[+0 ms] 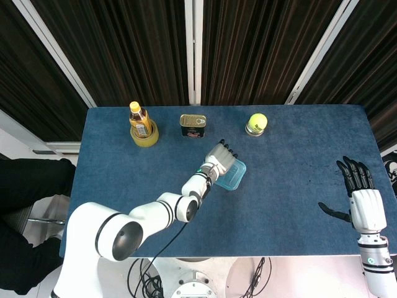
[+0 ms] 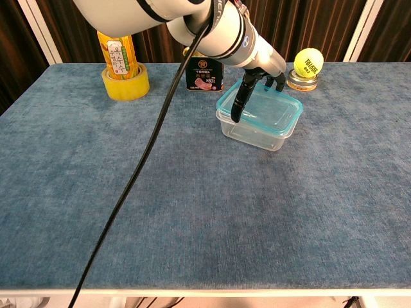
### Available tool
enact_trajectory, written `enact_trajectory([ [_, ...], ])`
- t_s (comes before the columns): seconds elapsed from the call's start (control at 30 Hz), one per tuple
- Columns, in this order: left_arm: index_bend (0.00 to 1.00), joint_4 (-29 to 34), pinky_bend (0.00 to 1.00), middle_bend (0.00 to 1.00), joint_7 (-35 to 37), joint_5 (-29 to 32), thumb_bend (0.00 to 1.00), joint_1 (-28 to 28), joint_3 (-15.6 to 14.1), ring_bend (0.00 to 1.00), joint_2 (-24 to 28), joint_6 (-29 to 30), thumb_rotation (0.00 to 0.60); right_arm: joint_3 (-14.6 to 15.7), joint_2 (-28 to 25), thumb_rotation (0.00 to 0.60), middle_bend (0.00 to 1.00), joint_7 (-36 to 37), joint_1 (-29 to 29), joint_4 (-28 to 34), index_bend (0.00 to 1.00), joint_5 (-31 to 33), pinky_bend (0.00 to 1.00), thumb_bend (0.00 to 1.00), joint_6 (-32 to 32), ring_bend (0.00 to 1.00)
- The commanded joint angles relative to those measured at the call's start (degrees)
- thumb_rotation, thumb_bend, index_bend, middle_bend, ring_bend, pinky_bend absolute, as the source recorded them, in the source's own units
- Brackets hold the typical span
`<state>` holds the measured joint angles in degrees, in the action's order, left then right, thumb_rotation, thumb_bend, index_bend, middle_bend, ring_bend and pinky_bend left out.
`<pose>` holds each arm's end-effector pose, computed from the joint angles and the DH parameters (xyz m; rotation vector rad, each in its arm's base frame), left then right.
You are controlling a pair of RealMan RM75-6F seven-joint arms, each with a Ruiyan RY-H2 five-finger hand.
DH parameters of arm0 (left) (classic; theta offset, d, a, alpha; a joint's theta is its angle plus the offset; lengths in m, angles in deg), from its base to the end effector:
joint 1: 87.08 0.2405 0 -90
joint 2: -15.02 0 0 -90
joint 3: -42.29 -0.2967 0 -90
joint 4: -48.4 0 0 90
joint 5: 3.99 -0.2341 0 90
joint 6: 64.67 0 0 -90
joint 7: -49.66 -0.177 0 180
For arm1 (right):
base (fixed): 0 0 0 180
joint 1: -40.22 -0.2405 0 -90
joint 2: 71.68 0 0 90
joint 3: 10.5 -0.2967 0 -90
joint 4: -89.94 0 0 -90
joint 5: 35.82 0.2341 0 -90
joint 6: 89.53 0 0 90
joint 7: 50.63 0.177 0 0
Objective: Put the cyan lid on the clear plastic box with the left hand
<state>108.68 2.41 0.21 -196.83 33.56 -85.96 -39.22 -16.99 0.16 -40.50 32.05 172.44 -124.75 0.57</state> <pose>0.1171 0.4791 -0.1604 -2.3392 -0.4627 -0.3603 -0.3469 -0.2539 0.1441 1.3214 -0.8449 1.1774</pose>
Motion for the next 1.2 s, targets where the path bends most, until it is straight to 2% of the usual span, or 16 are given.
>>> enact_trajectory([
  [0.03,0.32,-0.28,0.06,0.2,0.31,0.94,0.24,-0.88,-0.75,0.08,-0.39,0.0,0.6,-0.03,-0.02,0.6,0.0,0.02,0.01,-0.02,0.0,-0.01,0.0,0.0,0.01,0.0],
  [0.67,0.31,-0.84,0.07,0.2,-1.53,11.78,0.24,-5.6,-4.81,0.08,-1.86,0.85,0.6,0.0,0.13,0.6,0.0,1.41,0.4,-0.93,0.0,-0.01,0.0,0.0,0.23,0.0],
  [1.2,0.3,-2.36,0.07,0.19,-5.31,16.28,0.24,-6.67,-5.36,0.08,-3.16,0.73,0.6,-0.12,0.26,0.6,0.0,2.22,0.45,-1.6,0.0,0.23,0.0,0.0,0.0,0.0],
])
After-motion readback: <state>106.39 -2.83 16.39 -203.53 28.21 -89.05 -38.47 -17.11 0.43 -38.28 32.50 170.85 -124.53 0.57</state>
